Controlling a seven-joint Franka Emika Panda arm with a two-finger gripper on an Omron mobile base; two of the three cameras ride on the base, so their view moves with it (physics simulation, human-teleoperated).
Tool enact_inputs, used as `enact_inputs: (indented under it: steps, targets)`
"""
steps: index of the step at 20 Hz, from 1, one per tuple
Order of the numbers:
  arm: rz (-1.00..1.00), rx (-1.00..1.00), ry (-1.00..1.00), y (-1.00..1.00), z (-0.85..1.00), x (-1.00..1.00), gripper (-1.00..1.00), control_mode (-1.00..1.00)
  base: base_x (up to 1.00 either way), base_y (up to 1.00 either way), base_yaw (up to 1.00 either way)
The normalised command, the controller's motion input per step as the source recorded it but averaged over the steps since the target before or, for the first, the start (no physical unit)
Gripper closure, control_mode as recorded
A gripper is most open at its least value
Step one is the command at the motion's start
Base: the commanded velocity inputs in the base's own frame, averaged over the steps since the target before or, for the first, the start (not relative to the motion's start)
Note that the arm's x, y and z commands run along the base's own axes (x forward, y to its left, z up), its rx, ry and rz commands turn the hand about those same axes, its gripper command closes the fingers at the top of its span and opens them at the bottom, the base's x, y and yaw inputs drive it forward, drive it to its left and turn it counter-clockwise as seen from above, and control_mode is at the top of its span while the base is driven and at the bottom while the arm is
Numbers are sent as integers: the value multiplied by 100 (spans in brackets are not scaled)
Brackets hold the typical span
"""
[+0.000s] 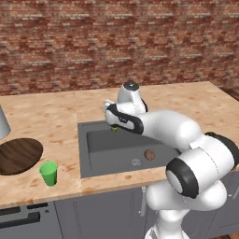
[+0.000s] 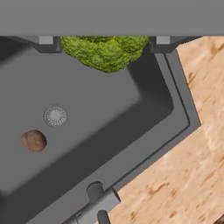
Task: Remove the broccoli and potato from the sink. Then move the bowl and cup from the counter to the sink for washing.
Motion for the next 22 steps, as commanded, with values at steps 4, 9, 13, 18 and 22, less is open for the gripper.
enact_inputs:
  steps: [4,9,13,18,22]
  targets:
    - [0,14,2,29,16,10,100,-100,0,0,0]
    - [0,10,1,38,3,17,100,-100,0,0,0]
    - [0,7,3,38,0,17,100,-100,0,0,0]
    - [0,1,9,43,0,18,100,-100,0,0,0]
    - [0,0,19,45,0,20,100,-100,0,0,0]
